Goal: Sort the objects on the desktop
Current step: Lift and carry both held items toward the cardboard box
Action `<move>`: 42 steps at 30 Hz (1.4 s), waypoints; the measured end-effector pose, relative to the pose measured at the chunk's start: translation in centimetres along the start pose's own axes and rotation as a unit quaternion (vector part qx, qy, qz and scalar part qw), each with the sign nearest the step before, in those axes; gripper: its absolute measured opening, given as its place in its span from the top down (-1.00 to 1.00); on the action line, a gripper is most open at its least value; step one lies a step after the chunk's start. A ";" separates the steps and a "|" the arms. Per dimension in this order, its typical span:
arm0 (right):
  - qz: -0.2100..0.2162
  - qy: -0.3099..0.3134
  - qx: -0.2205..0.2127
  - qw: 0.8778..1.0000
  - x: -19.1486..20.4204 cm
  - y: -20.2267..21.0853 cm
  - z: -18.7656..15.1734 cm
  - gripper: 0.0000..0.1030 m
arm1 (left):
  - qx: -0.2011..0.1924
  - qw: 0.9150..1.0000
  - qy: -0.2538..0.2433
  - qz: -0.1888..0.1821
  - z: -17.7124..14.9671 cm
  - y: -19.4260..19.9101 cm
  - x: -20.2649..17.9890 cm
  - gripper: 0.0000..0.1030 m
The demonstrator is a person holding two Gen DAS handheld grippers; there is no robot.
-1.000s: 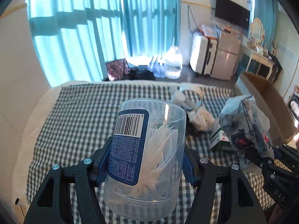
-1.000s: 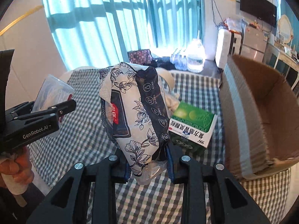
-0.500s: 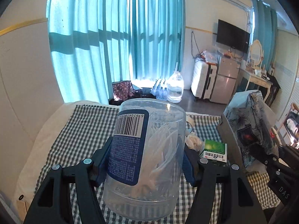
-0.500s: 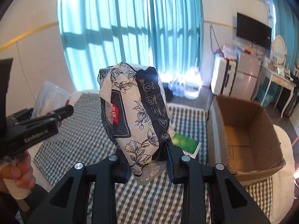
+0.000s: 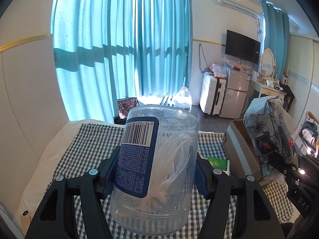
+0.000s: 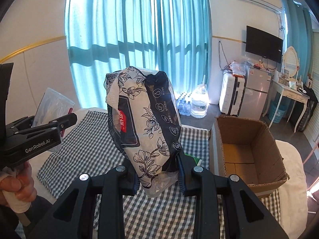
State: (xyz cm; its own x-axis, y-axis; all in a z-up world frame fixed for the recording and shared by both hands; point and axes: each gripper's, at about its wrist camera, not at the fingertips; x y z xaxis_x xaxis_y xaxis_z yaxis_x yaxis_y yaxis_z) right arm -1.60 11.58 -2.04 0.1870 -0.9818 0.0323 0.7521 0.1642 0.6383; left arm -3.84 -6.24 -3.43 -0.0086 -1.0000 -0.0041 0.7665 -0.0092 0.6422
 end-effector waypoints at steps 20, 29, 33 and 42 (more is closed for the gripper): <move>-0.037 -0.036 -0.030 0.998 -6.0 3.5 1.0 0.44 | -0.024 0.998 -0.038 -0.038 2.5 0.6 -7.3 -0.28; -0.063 -0.063 -0.032 0.996 -9.9 4.3 1.0 0.44 | -0.029 0.995 -0.062 -0.074 3.1 0.0 -11.1 -0.28; -0.074 -0.076 -0.031 0.994 -11.9 4.5 0.9 0.44 | -0.029 0.993 -0.068 -0.087 3.1 -0.4 -12.8 -0.28; -0.091 -0.094 -0.026 0.991 -15.0 4.5 0.3 0.44 | -0.022 0.990 -0.084 -0.107 2.9 -1.5 -16.2 -0.28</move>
Point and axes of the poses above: each gripper's, at about its wrist camera, not at the fingertips, and y roughly against the way its jaws point, x to its left, z to its top, and after that the axes turned 8 degrees about x, right-handed
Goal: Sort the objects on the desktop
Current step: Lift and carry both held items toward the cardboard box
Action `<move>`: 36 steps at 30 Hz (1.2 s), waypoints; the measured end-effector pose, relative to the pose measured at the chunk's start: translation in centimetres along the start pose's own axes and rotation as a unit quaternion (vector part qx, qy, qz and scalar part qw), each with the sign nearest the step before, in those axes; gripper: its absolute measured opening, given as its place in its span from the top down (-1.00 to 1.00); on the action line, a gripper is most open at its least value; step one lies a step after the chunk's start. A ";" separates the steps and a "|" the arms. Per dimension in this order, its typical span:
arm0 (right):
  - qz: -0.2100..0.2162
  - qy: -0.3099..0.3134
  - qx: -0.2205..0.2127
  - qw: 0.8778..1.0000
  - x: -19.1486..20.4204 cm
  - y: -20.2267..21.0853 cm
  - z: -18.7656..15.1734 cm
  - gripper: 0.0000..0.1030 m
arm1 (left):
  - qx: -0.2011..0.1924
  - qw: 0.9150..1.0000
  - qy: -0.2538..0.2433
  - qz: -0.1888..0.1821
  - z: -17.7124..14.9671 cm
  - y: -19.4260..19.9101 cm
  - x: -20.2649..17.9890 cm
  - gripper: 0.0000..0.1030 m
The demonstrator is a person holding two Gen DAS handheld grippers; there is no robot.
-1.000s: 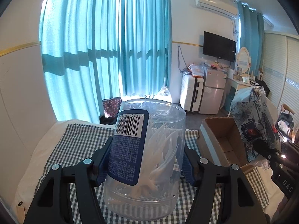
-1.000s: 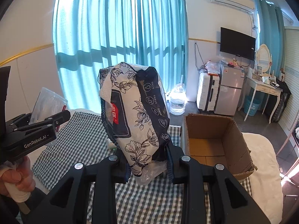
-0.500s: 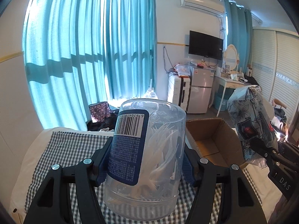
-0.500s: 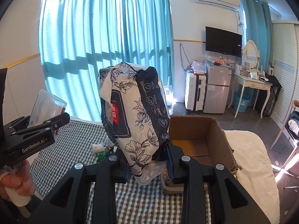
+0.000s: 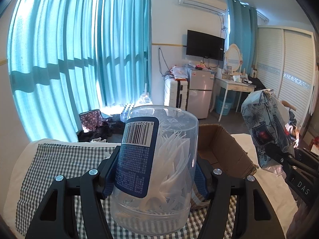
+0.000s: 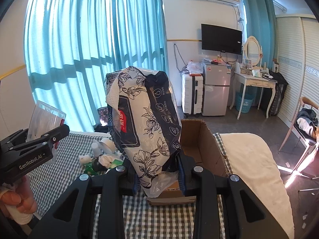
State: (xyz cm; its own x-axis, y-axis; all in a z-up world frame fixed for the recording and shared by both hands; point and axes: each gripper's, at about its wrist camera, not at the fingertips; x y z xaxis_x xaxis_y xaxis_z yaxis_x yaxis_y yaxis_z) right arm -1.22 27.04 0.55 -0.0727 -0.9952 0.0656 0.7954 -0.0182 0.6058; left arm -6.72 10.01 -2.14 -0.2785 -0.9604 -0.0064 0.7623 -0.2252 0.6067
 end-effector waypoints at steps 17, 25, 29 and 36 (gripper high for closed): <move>-0.017 -0.023 0.023 0.999 -4.7 -2.9 0.3 0.44 | 0.023 0.999 -0.025 -0.027 0.6 -4.9 -4.7 -0.28; -0.027 -0.032 0.046 0.998 -6.9 -5.4 -0.2 0.44 | 0.043 0.997 -0.039 -0.042 0.9 -8.1 -7.1 -0.28; -0.029 -0.037 0.058 0.997 -8.1 -6.8 -0.3 0.44 | 0.055 0.996 -0.048 -0.048 1.0 -9.7 -8.3 -0.28; -0.031 -0.044 0.078 0.996 -9.4 -9.5 -0.5 0.44 | 0.079 0.993 -0.053 -0.064 0.9 -12.7 -9.9 -0.28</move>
Point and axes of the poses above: each gripper's, at about its wrist camera, not at the fingertips, and y roughly against the way its jaws point, x to its left, z to its top, and after that the axes turned 8 degrees about x, right-handed
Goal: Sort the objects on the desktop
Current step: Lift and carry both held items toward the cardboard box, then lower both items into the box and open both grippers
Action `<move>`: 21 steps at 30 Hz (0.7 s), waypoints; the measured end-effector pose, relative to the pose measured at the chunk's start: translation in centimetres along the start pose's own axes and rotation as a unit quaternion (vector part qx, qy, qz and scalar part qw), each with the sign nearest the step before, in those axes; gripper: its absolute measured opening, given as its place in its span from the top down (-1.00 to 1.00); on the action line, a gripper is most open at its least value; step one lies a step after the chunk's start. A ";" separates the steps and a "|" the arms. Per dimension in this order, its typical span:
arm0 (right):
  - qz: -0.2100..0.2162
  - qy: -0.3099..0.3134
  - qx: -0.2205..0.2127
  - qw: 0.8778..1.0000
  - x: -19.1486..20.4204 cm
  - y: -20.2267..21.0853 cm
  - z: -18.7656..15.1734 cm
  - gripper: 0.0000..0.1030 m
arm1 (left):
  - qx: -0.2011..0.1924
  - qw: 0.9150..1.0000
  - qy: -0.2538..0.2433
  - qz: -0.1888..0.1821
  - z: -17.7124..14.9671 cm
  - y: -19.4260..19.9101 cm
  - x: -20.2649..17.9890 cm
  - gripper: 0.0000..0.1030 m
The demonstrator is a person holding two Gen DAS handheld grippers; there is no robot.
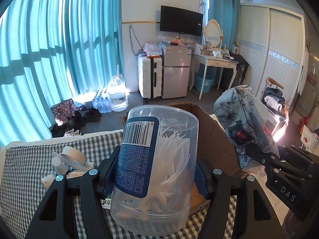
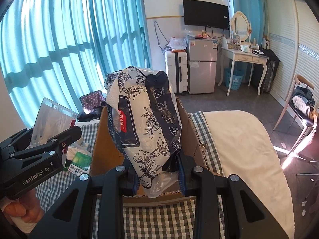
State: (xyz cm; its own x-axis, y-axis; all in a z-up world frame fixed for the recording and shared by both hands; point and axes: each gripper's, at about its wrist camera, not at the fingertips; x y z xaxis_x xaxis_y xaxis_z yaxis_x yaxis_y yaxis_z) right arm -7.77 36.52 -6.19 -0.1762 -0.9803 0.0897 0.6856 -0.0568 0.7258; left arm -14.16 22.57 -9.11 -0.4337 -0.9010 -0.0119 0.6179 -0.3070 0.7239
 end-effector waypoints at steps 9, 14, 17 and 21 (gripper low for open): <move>0.000 0.004 0.038 0.999 -0.6 -4.1 0.4 0.44 | 0.033 0.999 -0.004 -0.011 0.7 -4.4 -0.9 -0.28; -0.003 0.000 0.059 0.998 -0.8 -6.3 0.7 0.43 | 0.061 0.998 -0.008 -0.015 0.9 -6.8 -1.3 -0.28; -0.005 -0.001 0.072 0.997 -1.0 -7.5 0.9 0.42 | 0.082 0.996 -0.019 -0.013 0.8 -8.4 -1.4 -0.28; -0.009 0.006 0.087 0.996 -1.0 -8.9 0.9 0.42 | 0.102 0.994 -0.027 -0.016 0.2 -9.8 -1.8 -0.28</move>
Point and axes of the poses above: each gripper's, at about its wrist camera, not at the fingertips, and y roughly against the way its jaws point, x to its left, z to its top, and after that the axes turned 8 degrees about x, right-handed
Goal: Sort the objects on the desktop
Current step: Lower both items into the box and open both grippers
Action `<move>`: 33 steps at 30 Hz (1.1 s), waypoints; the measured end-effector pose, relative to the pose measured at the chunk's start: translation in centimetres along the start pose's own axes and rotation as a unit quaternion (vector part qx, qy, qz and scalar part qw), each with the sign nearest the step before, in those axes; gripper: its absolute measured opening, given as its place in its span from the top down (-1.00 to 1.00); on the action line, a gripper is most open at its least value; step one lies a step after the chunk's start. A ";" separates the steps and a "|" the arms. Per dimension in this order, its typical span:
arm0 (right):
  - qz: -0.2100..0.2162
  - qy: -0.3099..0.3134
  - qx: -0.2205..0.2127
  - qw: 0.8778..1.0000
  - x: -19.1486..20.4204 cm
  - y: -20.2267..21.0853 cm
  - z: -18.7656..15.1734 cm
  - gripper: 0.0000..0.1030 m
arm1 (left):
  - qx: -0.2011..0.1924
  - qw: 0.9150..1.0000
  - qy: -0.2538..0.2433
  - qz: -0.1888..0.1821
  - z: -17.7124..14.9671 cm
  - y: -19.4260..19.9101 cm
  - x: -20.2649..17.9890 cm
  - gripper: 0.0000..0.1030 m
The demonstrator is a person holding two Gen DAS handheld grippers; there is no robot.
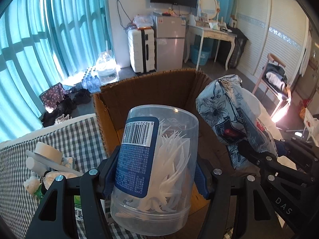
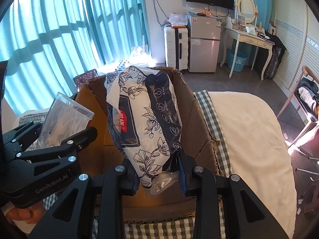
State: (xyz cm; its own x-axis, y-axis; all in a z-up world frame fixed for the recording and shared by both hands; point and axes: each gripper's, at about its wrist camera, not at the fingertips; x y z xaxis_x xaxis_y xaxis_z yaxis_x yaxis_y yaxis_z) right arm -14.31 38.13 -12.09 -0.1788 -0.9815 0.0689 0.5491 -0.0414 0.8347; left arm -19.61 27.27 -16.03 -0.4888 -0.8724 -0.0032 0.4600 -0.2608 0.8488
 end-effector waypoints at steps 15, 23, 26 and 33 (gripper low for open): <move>-0.008 0.004 0.066 0.998 -0.2 -4.8 -0.3 0.37 | 0.031 0.999 0.002 -0.018 1.9 -3.4 0.4 -0.27; -0.007 0.009 0.086 0.996 0.4 -5.8 -1.1 0.26 | 0.035 0.999 0.002 -0.015 2.0 -3.4 0.6 -0.27; -0.004 0.013 0.083 0.996 0.6 -5.3 -1.2 0.09 | 0.026 1.000 0.003 -0.009 2.1 -2.7 0.6 -0.27; -0.012 0.014 0.045 0.999 0.9 -2.5 -0.7 -0.17 | -0.010 1.000 0.002 -0.010 2.5 0.8 0.7 -0.27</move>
State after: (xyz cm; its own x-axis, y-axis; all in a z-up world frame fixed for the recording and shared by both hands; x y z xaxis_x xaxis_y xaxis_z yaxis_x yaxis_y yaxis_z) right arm -15.27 37.26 -14.45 -0.1670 -0.9854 0.0328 0.4695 -0.0502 0.8815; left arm -21.44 27.52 -14.02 -0.4944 -0.8690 -0.0222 0.4649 -0.2859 0.8379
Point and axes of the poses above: each gripper's, at about its wrist camera, not at the fingertips, and y roughly against the way its jaws point, x to its left, z to its top, and after that the axes turned 8 degrees about x, right-handed
